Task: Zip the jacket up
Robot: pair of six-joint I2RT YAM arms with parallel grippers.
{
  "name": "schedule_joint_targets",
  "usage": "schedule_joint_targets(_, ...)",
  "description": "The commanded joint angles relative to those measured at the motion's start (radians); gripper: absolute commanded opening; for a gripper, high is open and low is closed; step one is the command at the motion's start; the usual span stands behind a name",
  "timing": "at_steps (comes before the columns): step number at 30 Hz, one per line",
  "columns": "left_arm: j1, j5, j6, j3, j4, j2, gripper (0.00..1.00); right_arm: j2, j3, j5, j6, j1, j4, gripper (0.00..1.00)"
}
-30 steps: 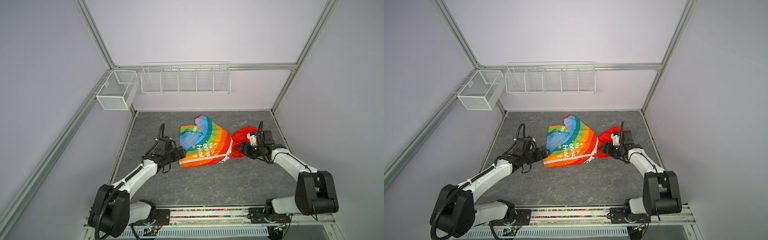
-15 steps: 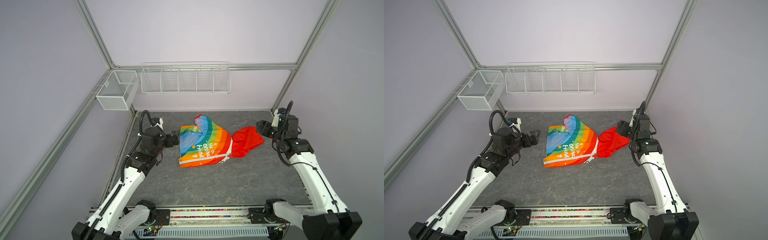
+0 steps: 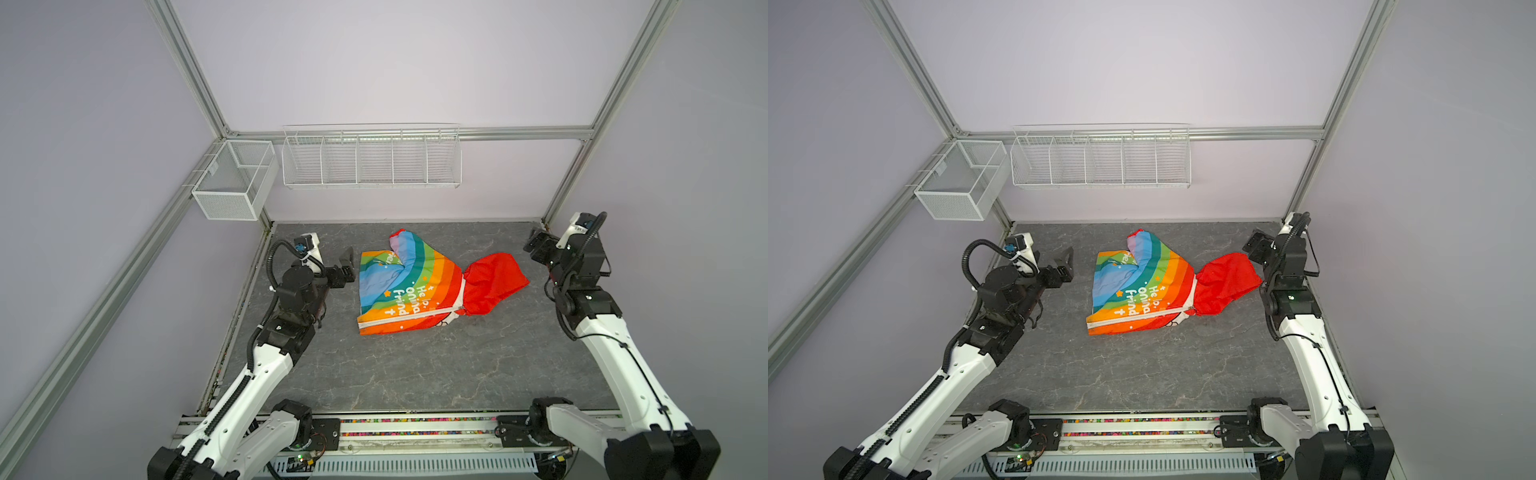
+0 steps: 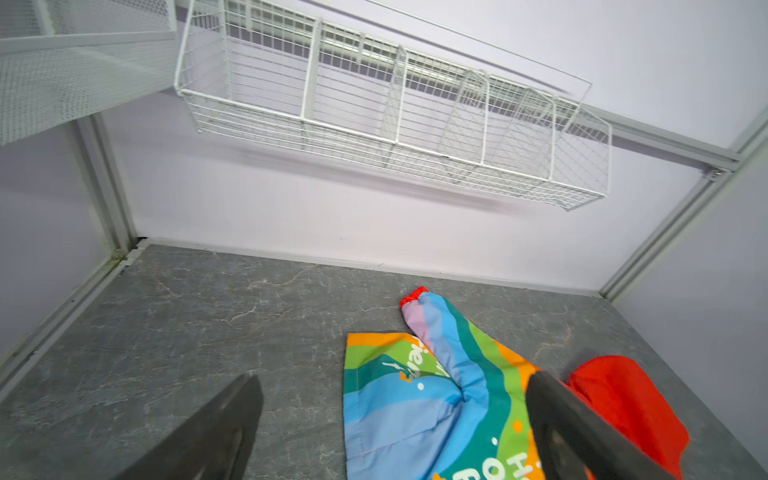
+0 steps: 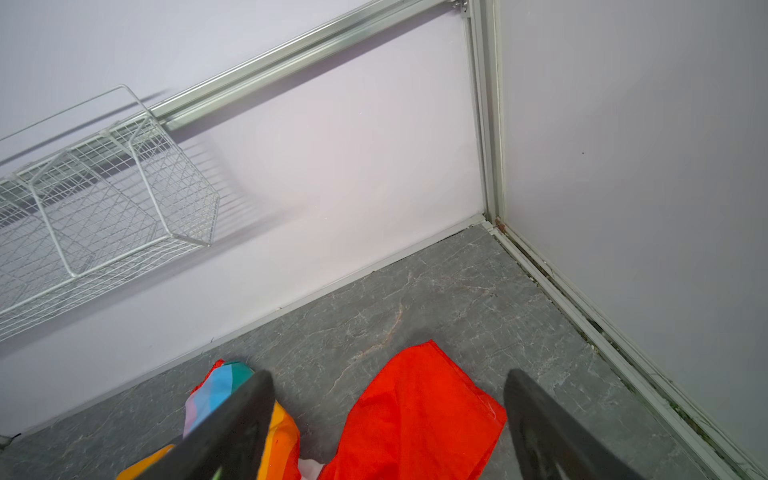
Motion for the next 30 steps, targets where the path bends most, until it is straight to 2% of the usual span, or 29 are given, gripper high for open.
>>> schedule_joint_targets(1, 0.008, -0.194, 0.030, -0.068, 0.169, 0.050, 0.99, 0.081, -0.079, 0.046, -0.054, 0.011, 0.145, 0.89)
schedule_joint_targets(3, 0.020, -0.225, 0.080, -0.099, 0.218, 0.090, 0.99, 0.131, -0.091, 0.097, -0.106, 0.024, 0.160, 0.89)
schedule_joint_targets(6, 0.032, -0.363, 0.089, -0.132, 0.214, 0.144, 0.99, 0.184, -0.119, 0.200, -0.180, 0.044, 0.142, 0.89)
schedule_joint_targets(10, 0.058, -0.438, 0.089, -0.224, 0.219, 0.125, 0.99, 0.181, -0.203, 0.281, -0.204, 0.050, 0.138, 0.89)
schedule_joint_targets(14, 0.079, -0.481, 0.047, -0.320, 0.227, 0.057, 0.99, 0.141, -0.303, 0.317, -0.209, 0.051, 0.170, 0.89)
schedule_joint_targets(16, 0.089, -0.474, 0.064, -0.334, 0.195, 0.020, 0.99, 0.128, -0.338, 0.328, -0.204, 0.051, 0.177, 0.89)
schedule_joint_targets(21, 0.141, -0.473, 0.087, -0.373, 0.222, 0.021, 0.99, 0.094, -0.463, 0.340, -0.215, 0.059, 0.296, 0.89)
schedule_joint_targets(25, 0.164, -0.475, 0.118, -0.410, 0.320, 0.080, 0.99, 0.074, -0.527, 0.342, -0.244, 0.059, 0.384, 0.89)
schedule_joint_targets(30, 0.167, -0.519, 0.146, -0.482, 0.539, 0.177, 0.99, 0.079, -0.578, 0.345, -0.259, 0.060, 0.510, 0.89)
